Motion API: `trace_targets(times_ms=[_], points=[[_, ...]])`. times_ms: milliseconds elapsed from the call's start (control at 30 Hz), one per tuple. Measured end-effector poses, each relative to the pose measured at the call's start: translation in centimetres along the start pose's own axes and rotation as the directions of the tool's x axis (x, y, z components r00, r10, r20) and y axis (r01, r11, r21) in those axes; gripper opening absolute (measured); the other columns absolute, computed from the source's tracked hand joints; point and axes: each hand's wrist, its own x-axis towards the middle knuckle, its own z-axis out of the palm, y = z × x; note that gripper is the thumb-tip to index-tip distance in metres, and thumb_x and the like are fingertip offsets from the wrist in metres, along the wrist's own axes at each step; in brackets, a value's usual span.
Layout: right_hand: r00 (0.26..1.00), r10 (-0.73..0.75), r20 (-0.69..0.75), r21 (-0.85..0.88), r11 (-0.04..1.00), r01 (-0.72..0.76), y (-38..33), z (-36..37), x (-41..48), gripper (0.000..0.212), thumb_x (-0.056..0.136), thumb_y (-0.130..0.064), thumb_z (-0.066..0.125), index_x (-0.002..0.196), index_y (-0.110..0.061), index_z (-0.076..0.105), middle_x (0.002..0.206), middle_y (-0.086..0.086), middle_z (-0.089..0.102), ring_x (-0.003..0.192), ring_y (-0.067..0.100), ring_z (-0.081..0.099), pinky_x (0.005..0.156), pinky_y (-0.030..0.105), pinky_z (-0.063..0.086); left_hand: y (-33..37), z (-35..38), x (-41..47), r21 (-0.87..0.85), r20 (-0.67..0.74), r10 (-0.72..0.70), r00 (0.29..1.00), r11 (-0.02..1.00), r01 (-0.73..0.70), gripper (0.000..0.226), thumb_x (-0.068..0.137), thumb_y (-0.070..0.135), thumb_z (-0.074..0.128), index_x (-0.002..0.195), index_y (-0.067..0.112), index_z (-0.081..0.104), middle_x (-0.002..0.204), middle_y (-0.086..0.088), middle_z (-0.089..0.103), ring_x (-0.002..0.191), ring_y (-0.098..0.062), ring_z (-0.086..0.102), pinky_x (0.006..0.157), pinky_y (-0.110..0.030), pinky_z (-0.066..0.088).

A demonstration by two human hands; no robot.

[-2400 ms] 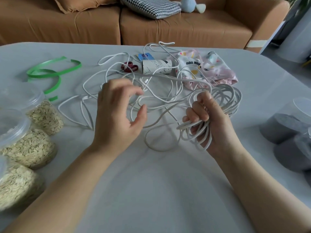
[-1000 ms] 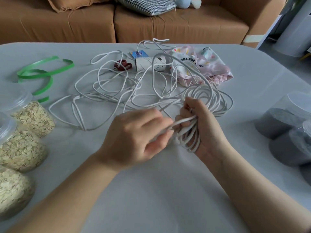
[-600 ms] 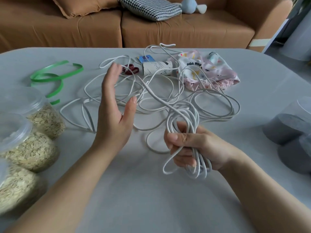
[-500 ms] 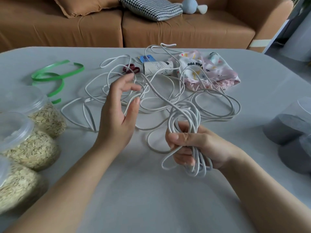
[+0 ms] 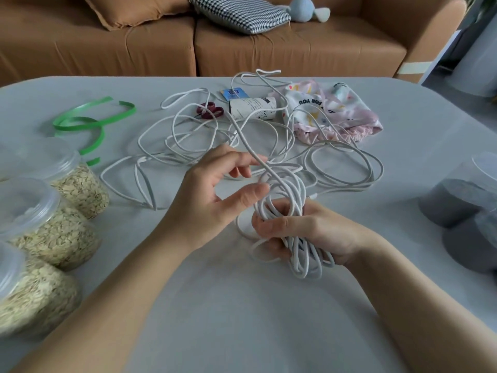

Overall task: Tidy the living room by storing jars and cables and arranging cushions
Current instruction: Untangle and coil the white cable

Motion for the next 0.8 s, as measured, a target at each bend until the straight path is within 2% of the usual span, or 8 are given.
trace_targets(times_ms=[167, 233, 300, 400, 467, 533, 633, 800], points=[[1.000, -0.010, 0.023, -0.058, 0.998, 0.011, 0.0, 0.2, 0.1, 0.022, 0.084, -0.015, 0.055, 0.088, 0.001, 0.070, 0.090, 0.019, 0.069, 0.090, 0.030, 0.061, 0.085, 0.036, 0.048, 0.8, 0.6, -0.1, -0.033, -0.122, 0.072, 0.990, 0.997, -0.077, 0.007, 0.090, 0.028, 0.060, 0.090, 0.022, 0.063, 0.083, 0.003, 0.061, 0.079, -0.011, 0.056, 0.075, -0.017, 0.040], [0.999, -0.035, 0.017, 0.000, 0.999, 0.035, 0.0, 0.4, 0.1, 0.018, 0.084, -0.012, 0.054, 0.071, -0.005, 0.064, 0.071, 0.020, 0.062, 0.081, 0.034, 0.063, 0.086, 0.044, 0.049, 0.5, -0.1, -0.1, 0.126, -0.271, 0.158, 0.950, 0.984, -0.128, 0.010, 0.094, 0.016, 0.057, 0.093, 0.009, 0.064, 0.088, -0.003, 0.062, 0.080, -0.017, 0.057, 0.075, -0.022, 0.042], [0.998, -0.059, 0.014, 0.096, 0.994, 0.058, 0.2, 0.6, 0.2, 0.023, 0.082, -0.011, 0.057, 0.060, -0.010, 0.050, 0.054, 0.011, 0.047, 0.058, 0.029, 0.056, 0.075, 0.047, 0.052, -0.2, -0.9, 0.2, 0.320, -0.328, 0.249, 0.911, 0.937, -0.140, 0.021, 0.089, 0.002, 0.059, 0.110, -0.002, 0.058, 0.111, -0.011, 0.057, 0.100, -0.022, 0.055, 0.088, -0.028, 0.042], [0.995, -0.089, 0.041, 0.157, 0.984, 0.081, 0.3, 0.5, 0.3, 0.027, 0.079, -0.016, 0.059, 0.060, -0.009, 0.041, 0.050, 0.007, 0.036, 0.043, 0.022, 0.043, 0.058, 0.036, 0.052, -1.6, -1.3, 0.9, 0.416, -0.143, 0.253, 0.957, 0.893, -0.174, 0.050, 0.088, -0.003, 0.056, 0.136, -0.001, 0.045, 0.148, -0.017, 0.037, 0.142, -0.033, 0.029, 0.114, -0.048, 0.028], [0.993, -0.096, 0.073, 0.151, 0.985, 0.084, 0.3, 0.5, 0.2, 0.028, 0.080, -0.017, 0.059, 0.061, -0.009, 0.040, 0.050, 0.007, 0.034, 0.042, 0.021, 0.041, 0.055, 0.034, 0.051, -2.4, -0.8, 1.0, 0.457, -0.038, 0.266, 0.963, 0.862, -0.220, 0.037, 0.089, 0.000, 0.054, 0.126, 0.003, 0.057, 0.148, -0.014, 0.042, 0.145, -0.031, 0.025, 0.115, -0.050, 0.027], [0.988, -0.129, 0.085, 0.170, 0.979, 0.114, 0.6, 0.3, 0.3, 0.029, 0.081, -0.015, 0.058, 0.061, -0.008, 0.038, 0.050, 0.007, 0.034, 0.042, 0.021, 0.042, 0.056, 0.034, 0.051, -3.2, -0.6, 0.6, 0.432, -0.065, 0.277, 0.959, 0.874, -0.223, 0.015, 0.093, 0.004, 0.053, 0.103, 0.003, 0.065, 0.129, -0.011, 0.060, 0.135, -0.027, 0.043, 0.107, -0.048, 0.037], [0.948, -0.309, 0.075, 0.400, 0.880, 0.255, 0.4, -0.4, 0.4, 0.030, 0.081, -0.016, 0.065, 0.063, -0.009, 0.042, 0.049, 0.002, 0.034, 0.043, 0.016, 0.045, 0.059, 0.033, 0.052, -3.9, -1.2, 0.1, 0.222, -0.269, 0.092, 0.959, 0.975, -0.031, 0.016, 0.097, 0.021, 0.051, 0.094, 0.009, 0.062, 0.099, -0.005, 0.070, 0.105, -0.020, 0.065, 0.090, -0.045, 0.050], [0.853, -0.498, -0.154, 0.659, 0.592, 0.464, -0.2, -2.1, 0.4, 0.026, 0.085, -0.017, 0.062, 0.065, -0.014, 0.046, 0.051, -0.001, 0.036, 0.049, 0.013, 0.047, 0.067, 0.033, 0.054, -2.8, -0.8, 0.2, -0.019, -0.390, -0.040, 0.920, 0.999, 0.035, 0.007, 0.097, 0.020, 0.054, 0.092, 0.017, 0.058, 0.066, 0.006, 0.062, 0.066, -0.012, 0.065, 0.066, -0.026, 0.050]])
